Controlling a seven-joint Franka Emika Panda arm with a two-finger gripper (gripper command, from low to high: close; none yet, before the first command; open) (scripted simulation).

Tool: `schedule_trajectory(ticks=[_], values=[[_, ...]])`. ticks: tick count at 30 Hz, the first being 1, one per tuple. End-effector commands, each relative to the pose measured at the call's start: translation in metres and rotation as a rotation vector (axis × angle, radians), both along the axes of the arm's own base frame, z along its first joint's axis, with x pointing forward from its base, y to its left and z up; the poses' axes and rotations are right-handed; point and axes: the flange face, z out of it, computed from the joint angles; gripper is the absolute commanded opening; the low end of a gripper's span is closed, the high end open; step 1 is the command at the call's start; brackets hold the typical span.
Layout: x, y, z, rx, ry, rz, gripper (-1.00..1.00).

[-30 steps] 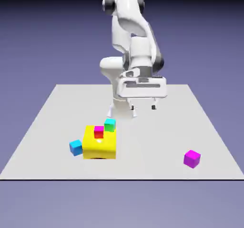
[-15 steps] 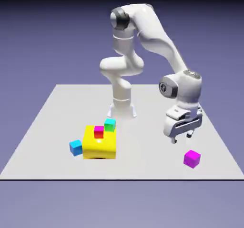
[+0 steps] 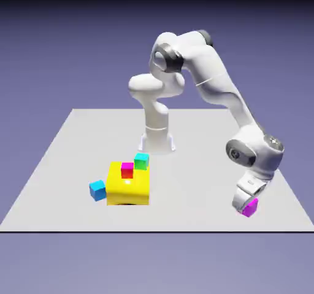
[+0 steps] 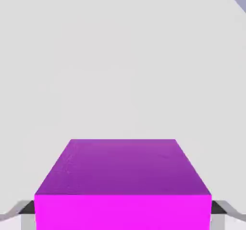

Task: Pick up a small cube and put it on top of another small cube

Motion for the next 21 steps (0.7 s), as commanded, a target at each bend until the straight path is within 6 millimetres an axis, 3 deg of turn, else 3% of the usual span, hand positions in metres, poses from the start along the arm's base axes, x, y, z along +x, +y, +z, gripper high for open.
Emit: schedule_trajectory(ticks=[1, 2, 7, 11, 16, 21], values=[[0.001, 0.002, 0.020, -0.002, -0.001, 0.001, -1.00], [0.004, -0.006, 0.033, -0.010, -0.004, -0.011, -1.00], [0.016, -0.095, 0.070, -0.084, -0.029, -0.146, -1.00], [0.014, -0.166, 0.099, -0.123, -0.040, -0.269, -1.00], [-0.007, -0.249, 0.132, -0.142, -0.041, -0.432, -1.00], [-0.043, -0.321, 0.158, -0.127, -0.033, -0.599, -1.00]])
